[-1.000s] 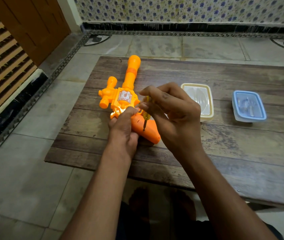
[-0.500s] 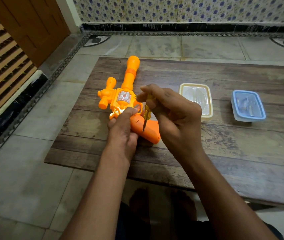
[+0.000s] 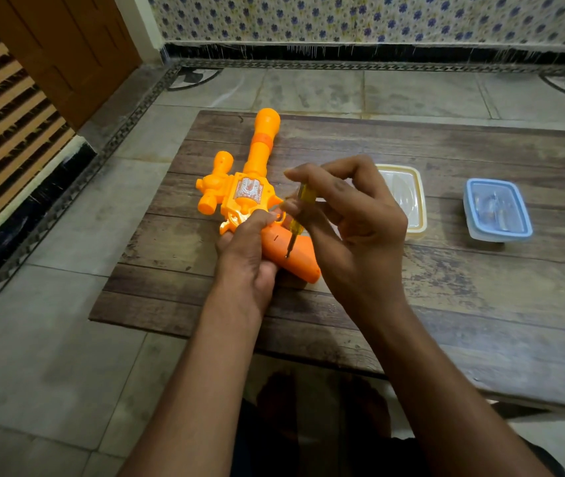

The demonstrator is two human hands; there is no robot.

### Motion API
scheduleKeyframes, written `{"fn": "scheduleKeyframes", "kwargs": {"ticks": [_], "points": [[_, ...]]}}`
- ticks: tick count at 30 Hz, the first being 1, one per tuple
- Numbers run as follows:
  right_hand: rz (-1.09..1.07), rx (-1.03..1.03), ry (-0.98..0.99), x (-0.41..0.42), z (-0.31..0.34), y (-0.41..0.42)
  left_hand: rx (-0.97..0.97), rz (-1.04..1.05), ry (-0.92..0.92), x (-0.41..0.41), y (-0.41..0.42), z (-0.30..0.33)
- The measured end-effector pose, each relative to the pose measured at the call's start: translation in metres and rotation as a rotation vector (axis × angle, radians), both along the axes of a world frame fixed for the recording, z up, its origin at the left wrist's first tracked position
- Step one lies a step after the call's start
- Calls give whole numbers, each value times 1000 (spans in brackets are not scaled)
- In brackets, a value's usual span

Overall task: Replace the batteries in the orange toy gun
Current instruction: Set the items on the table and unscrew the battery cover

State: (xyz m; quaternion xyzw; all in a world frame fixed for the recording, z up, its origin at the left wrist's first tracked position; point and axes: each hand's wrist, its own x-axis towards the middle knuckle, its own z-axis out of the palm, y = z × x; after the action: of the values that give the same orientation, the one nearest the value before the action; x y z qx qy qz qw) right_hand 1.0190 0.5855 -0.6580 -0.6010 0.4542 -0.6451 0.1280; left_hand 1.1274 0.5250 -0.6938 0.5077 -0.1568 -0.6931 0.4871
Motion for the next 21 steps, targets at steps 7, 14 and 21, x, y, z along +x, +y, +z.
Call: {"fn": "scheduleKeyframes", "kwargs": {"ticks": [7, 14, 21], "points": [[56, 9, -10, 1, -1, 2, 18, 20, 13, 0, -2, -2], [15, 6, 22, 0, -3, 0, 13, 64, 6, 0, -2, -3], [-3, 18, 18, 3, 0, 0, 5, 20, -2, 1, -4, -4]]}}
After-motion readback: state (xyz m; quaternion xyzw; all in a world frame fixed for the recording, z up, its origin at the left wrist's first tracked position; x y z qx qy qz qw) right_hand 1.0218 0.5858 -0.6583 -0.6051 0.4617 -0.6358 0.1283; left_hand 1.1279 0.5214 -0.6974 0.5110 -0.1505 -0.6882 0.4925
